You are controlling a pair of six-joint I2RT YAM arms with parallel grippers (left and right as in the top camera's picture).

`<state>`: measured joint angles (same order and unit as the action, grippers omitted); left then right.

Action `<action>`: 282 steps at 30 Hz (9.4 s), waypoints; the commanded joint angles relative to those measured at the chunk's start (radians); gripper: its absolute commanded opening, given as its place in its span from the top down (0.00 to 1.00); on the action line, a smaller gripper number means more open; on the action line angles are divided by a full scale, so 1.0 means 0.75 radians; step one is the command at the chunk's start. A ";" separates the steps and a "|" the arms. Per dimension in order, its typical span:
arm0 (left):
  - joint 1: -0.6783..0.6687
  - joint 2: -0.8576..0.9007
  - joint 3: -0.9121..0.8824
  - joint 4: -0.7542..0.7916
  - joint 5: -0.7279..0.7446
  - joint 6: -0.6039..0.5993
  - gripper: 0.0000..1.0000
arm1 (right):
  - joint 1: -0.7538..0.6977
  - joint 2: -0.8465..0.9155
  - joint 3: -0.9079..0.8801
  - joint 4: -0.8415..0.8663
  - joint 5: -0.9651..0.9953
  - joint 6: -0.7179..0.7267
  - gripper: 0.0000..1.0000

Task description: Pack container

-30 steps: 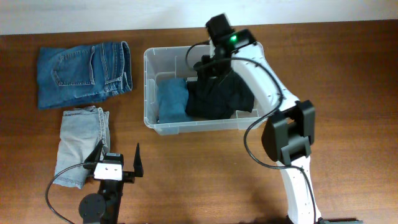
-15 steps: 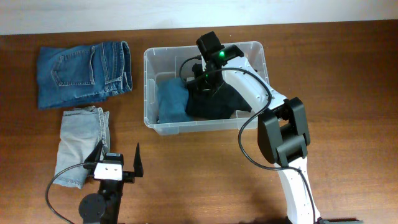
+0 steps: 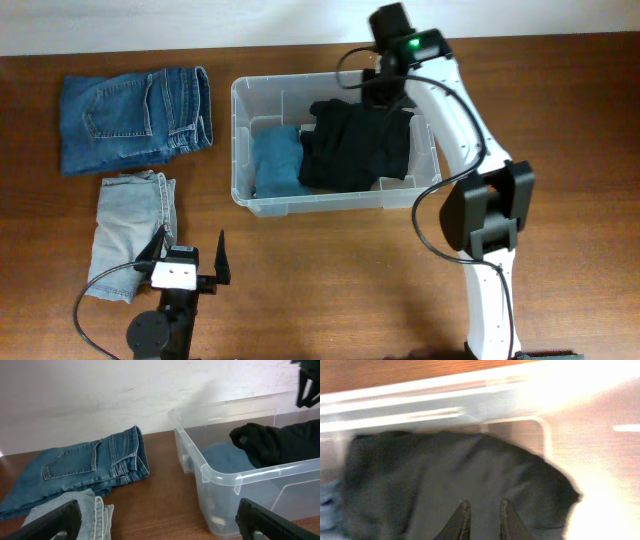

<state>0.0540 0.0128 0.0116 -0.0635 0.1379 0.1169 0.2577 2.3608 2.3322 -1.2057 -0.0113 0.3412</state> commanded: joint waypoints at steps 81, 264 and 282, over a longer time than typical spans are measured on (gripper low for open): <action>0.010 -0.008 -0.004 -0.007 -0.009 0.017 0.01 | 0.232 0.003 -0.329 0.282 -0.294 -0.166 0.93; 0.010 -0.008 -0.004 -0.007 -0.009 0.017 0.01 | -0.280 -0.259 -0.357 -0.200 -0.234 -0.549 0.59; 0.010 -0.008 -0.004 -0.007 -0.009 0.016 0.01 | -0.239 -0.258 -0.466 -0.137 -0.209 -0.549 0.62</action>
<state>0.0540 0.0128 0.0116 -0.0635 0.1379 0.1169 0.0601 2.1612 2.0006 -1.3167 -0.1963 -0.0750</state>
